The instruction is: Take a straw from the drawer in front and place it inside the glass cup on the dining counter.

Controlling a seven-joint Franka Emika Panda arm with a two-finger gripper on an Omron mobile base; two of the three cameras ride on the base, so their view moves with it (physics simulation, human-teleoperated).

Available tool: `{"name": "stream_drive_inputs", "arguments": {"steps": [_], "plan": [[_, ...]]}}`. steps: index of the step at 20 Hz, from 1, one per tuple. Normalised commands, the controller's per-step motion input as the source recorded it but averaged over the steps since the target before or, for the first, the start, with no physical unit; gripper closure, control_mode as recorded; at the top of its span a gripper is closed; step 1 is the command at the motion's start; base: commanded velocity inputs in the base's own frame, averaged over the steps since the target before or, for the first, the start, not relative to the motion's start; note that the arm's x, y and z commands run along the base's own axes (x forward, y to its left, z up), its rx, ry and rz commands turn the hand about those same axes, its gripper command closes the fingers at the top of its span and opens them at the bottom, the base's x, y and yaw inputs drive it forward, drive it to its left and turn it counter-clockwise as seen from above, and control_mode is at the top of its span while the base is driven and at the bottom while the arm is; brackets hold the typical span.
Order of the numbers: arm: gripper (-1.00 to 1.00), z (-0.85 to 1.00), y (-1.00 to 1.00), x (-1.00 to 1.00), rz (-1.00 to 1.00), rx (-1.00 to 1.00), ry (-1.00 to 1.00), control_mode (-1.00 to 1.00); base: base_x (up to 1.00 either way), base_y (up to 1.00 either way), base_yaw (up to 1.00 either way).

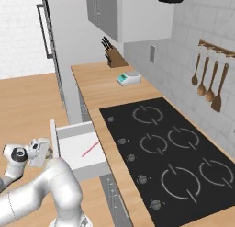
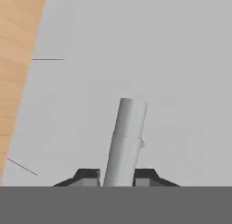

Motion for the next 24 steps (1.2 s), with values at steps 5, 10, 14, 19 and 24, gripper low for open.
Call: {"name": "stream_drive_inputs", "arguments": {"steps": [5,10,14,19,24], "plan": [[-1.00,0.33,0.74,-0.23,0.02,0.23,0.22,-1.00,0.00,0.00,0.00],[-1.00,0.94,0.10,-0.35,0.02,0.49,0.27,-1.00,0.00,0.00,0.00],[-1.00,1.00,-0.08,-0.17,0.00,0.49,0.29,-1.00,0.00,0.00,0.00],[-1.00,0.88,-0.54,0.09,-0.04,0.34,0.21,-1.00,0.00,0.00,0.00],[-1.00,0.25,-0.75,0.57,-0.10,0.15,0.18,-1.00,0.00,0.00,0.00]]}}
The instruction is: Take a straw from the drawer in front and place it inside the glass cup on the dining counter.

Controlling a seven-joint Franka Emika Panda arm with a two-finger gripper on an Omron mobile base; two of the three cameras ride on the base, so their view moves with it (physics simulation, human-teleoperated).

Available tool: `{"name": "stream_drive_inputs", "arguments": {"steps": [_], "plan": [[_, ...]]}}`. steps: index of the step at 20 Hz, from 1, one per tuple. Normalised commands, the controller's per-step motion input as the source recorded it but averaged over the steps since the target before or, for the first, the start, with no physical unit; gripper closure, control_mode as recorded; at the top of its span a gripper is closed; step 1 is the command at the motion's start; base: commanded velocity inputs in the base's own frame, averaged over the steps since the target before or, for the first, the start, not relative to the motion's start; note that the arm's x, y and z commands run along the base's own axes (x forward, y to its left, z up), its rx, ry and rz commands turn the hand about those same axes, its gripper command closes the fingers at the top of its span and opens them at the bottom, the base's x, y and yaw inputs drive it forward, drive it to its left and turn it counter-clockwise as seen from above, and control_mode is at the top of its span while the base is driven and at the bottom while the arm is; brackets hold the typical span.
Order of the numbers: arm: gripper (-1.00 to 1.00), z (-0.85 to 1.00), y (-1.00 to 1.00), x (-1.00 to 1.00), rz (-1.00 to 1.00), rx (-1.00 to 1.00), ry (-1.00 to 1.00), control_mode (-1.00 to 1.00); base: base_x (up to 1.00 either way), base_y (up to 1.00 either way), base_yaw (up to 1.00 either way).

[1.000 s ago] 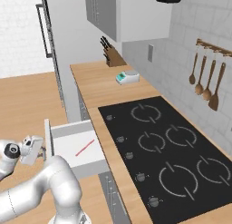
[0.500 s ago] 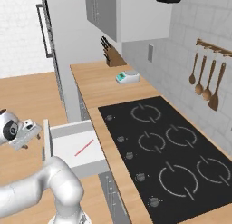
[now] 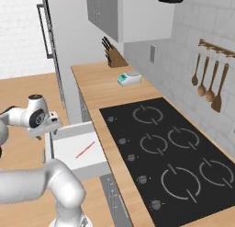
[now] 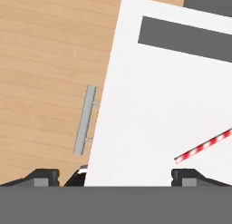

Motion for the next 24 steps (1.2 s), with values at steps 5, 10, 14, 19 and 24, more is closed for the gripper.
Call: {"name": "stream_drive_inputs", "arguments": {"steps": [5,10,14,19,24], "plan": [[-1.00,-0.09,-0.45,0.68,-0.12,0.01,0.11,-1.00,0.00,0.00,0.00],[-1.00,-0.51,-0.04,0.53,-0.09,0.00,0.10,-1.00,0.00,0.00,0.00],[-1.00,-0.73,0.00,0.26,-0.06,0.00,0.13,-1.00,0.00,0.00,0.00],[-1.00,-0.55,0.15,0.09,-0.06,0.01,0.11,-1.00,0.00,0.00,0.00],[-1.00,-0.17,0.86,-0.26,-0.06,0.02,0.15,-1.00,0.00,0.00,0.00]]}}
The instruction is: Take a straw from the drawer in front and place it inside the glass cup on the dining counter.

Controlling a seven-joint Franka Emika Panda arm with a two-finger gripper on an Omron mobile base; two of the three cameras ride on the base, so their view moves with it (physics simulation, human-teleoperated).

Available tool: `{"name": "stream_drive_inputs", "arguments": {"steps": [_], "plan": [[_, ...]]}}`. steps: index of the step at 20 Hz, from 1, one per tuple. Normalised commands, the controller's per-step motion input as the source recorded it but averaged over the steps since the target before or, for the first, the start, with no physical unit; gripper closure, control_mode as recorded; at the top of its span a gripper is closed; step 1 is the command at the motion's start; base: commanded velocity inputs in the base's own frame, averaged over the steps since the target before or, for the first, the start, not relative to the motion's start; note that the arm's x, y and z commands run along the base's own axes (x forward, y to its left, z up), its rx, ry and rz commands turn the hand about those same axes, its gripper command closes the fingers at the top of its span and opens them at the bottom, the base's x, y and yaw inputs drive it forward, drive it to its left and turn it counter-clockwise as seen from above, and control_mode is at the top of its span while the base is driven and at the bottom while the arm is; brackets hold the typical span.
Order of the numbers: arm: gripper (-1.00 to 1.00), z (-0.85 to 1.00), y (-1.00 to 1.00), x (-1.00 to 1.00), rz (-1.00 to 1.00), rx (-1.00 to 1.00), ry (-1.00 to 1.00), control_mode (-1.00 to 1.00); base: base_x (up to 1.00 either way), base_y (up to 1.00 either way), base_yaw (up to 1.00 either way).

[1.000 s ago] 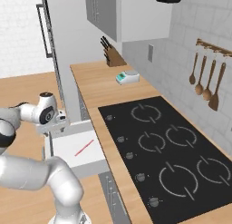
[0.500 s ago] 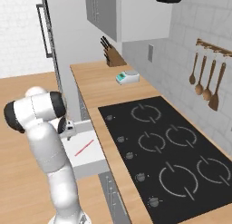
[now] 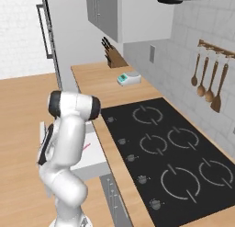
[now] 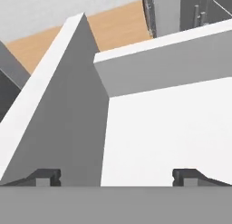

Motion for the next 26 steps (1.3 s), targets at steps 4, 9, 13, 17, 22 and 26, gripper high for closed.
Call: {"name": "stream_drive_inputs", "arguments": {"steps": [4,9,13,17,22,26], "plan": [[-1.00,0.02,1.00,-0.42,-0.11,0.00,0.20,-1.00,0.00,0.00,0.00],[-1.00,0.77,0.66,-0.08,-0.14,0.00,0.08,-1.00,0.00,0.00,0.00],[-1.00,1.00,-0.15,0.17,-0.19,-0.01,0.01,-1.00,0.00,0.00,0.00],[-1.00,1.00,-0.53,0.18,-0.19,-0.15,0.01,-1.00,0.00,0.00,0.00],[-1.00,1.00,-0.51,0.26,-0.16,-0.25,0.06,-1.00,0.00,0.00,0.00],[-1.00,0.92,-0.32,0.16,-0.10,-0.28,0.15,-1.00,0.00,0.00,0.00]]}}
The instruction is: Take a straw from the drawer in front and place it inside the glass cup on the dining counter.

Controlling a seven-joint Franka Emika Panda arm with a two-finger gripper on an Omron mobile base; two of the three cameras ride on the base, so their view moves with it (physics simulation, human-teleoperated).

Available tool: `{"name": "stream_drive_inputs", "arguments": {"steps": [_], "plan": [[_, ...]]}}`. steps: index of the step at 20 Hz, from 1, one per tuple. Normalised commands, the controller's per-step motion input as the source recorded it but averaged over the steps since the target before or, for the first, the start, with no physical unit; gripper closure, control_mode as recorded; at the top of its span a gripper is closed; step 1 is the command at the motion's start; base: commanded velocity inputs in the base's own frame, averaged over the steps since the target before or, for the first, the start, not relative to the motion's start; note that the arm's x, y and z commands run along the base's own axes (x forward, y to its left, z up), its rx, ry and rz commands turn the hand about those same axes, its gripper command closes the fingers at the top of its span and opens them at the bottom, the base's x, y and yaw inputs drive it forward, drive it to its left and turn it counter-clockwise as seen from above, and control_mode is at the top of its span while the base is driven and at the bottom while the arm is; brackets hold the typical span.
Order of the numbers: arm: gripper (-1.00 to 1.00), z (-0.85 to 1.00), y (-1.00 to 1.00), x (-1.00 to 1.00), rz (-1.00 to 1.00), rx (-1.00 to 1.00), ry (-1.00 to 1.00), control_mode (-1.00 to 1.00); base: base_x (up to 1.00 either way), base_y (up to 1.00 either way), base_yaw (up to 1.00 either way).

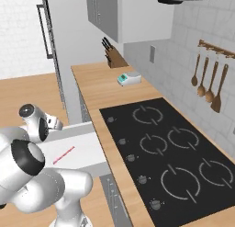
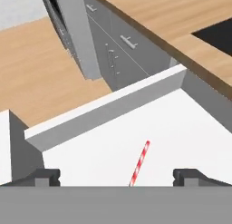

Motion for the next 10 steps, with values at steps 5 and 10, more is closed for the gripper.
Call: {"name": "stream_drive_inputs", "arguments": {"steps": [5,10], "plan": [[-1.00,-0.09,-0.09,0.02,-0.09,-0.10,0.31,-1.00,0.00,0.00,0.00],[-1.00,-0.49,-0.12,0.06,-0.09,0.08,0.29,-1.00,0.00,0.00,0.00]]}}
